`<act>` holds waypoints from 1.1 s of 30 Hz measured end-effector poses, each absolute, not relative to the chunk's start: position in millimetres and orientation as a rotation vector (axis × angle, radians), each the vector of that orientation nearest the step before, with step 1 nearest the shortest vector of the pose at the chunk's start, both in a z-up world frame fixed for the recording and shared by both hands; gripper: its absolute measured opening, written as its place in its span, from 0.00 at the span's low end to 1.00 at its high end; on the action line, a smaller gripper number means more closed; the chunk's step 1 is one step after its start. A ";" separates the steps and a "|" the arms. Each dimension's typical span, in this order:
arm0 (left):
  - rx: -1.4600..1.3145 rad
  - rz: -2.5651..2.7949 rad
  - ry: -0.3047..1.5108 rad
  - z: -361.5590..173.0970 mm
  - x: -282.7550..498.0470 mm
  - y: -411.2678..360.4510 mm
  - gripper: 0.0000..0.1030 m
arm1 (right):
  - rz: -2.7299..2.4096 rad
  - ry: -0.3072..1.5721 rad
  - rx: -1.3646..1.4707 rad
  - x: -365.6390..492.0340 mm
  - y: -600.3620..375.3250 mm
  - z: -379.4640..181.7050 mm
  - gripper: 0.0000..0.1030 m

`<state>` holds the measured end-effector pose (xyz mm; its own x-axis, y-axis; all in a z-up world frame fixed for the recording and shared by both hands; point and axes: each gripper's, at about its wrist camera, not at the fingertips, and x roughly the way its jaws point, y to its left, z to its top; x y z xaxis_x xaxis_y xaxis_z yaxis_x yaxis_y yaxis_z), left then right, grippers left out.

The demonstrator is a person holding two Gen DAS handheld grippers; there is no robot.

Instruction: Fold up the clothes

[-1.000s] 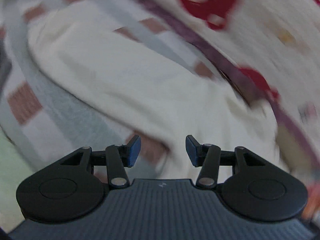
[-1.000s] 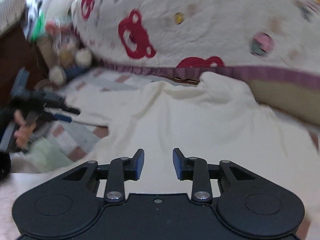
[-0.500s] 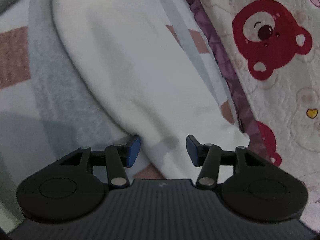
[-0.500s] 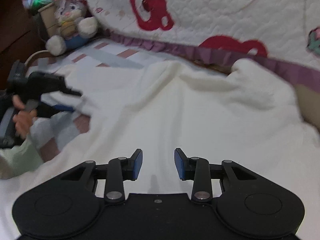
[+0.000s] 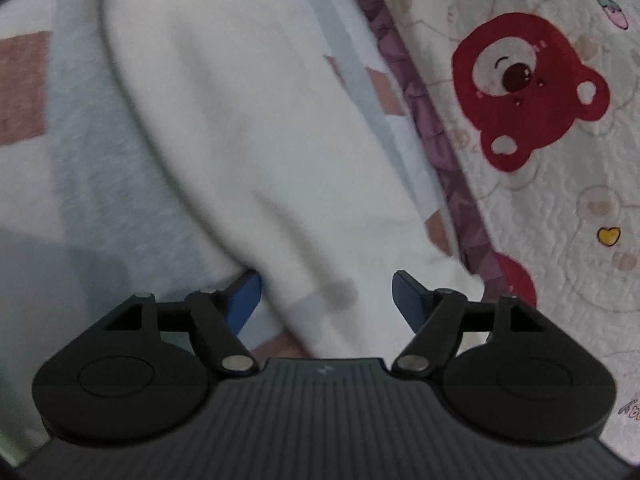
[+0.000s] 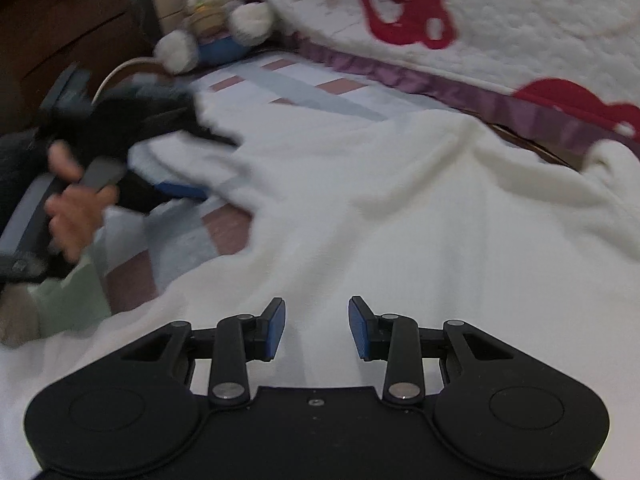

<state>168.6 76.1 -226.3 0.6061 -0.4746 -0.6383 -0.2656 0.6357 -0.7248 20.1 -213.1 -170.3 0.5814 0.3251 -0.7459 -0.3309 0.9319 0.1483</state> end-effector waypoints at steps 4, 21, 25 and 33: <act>-0.933 -0.108 0.876 -230.0 181.5 72.7 0.71 | 0.399 0.876 -0.001 25.8 -202.8 -176.2 0.39; -0.521 0.054 0.804 -215.6 208.2 71.3 0.10 | 0.241 0.880 0.096 16.8 -248.4 -191.2 0.41; -0.499 0.041 0.812 -214.6 214.4 66.3 0.10 | 0.156 0.875 0.167 12.9 -278.3 -190.6 0.41; -0.743 -0.027 0.894 -223.5 226.0 103.5 0.16 | -0.058 0.820 0.166 50.3 -327.6 -176.6 0.53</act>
<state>226.0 103.5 -223.5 0.6431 -0.3179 -0.6967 -0.2748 0.7534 -0.5974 50.3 -327.6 -176.6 0.6813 0.0130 -0.7319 0.1151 0.9855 0.1247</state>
